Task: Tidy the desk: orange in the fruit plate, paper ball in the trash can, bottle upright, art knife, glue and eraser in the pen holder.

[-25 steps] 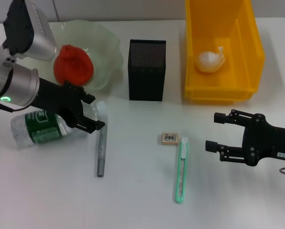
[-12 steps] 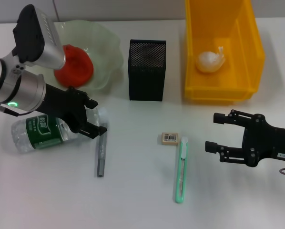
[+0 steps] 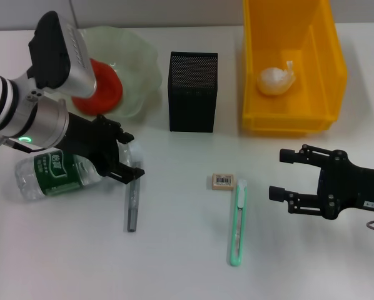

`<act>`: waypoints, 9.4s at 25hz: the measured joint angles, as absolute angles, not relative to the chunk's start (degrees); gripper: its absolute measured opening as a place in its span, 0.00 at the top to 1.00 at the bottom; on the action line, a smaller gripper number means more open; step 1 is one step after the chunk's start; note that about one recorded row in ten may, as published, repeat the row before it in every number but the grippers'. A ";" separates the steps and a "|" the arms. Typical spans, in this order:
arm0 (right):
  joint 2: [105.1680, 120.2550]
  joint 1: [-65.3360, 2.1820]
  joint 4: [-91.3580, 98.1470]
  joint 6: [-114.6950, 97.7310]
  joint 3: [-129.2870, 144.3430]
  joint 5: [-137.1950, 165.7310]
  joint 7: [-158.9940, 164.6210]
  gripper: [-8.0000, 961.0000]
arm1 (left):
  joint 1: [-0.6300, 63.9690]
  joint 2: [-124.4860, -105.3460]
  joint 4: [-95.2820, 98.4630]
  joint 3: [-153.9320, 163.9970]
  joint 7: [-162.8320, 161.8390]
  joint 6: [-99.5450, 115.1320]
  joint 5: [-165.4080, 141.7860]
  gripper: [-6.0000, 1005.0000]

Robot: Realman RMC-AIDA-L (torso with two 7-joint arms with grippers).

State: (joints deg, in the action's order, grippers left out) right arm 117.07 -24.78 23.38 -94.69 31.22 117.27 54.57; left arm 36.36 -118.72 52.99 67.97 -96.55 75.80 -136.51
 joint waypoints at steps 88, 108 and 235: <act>117.51 -25.67 23.38 -95.98 32.87 117.59 54.74 0.18 | 24.35 -114.05 65.76 33.91 -88.25 98.63 -119.35 0.55; 117.35 -25.53 23.38 -96.07 32.87 117.59 54.76 0.18 | 24.70 -113.90 61.97 33.03 -86.80 92.80 -119.80 0.53; 119.88 -59.33 55.03 -89.56 105.23 139.85 83.39 0.18 | 21.61 -115.64 26.72 42.80 -61.00 98.95 -108.72 0.20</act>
State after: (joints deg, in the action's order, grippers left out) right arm 119.88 -59.33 55.03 -89.56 105.23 139.85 83.39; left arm 21.61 -115.64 26.72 42.81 -61.00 98.95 -108.72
